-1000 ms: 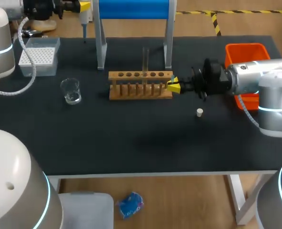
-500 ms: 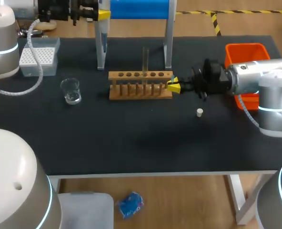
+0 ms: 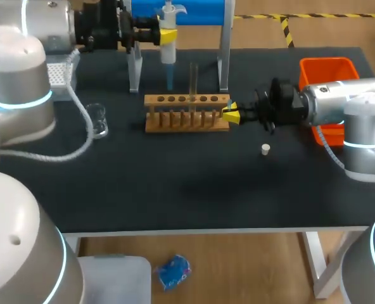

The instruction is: Invert the test tube, pick up the pipette, mount the tip to pipette, aspirate from beaker and dispense into the tube, eject the tip, return the pipette, and cap with the stopper.

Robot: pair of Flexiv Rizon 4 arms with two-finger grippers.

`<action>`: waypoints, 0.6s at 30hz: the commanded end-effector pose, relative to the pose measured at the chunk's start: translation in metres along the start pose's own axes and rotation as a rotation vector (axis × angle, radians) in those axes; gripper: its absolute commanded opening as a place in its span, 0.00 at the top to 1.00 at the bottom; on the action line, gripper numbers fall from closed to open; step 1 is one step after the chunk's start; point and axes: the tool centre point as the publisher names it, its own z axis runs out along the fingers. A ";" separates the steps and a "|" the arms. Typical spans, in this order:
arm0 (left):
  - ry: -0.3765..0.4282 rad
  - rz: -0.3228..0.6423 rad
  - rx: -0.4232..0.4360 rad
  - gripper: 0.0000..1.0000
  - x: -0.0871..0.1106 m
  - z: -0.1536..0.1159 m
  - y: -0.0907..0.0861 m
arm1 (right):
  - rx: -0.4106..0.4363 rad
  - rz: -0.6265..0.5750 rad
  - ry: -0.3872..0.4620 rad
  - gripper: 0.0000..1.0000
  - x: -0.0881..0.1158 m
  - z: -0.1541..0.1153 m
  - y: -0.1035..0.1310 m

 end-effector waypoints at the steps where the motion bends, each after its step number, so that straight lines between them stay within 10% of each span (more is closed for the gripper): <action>1: -0.086 -0.015 0.022 1.00 0.010 0.009 -0.001 | 0.000 -0.001 -0.002 1.00 0.001 -0.001 0.000; 18: -0.098 -0.056 0.026 1.00 0.008 0.013 -0.003 | 0.000 -0.001 -0.002 1.00 0.001 -0.001 0.000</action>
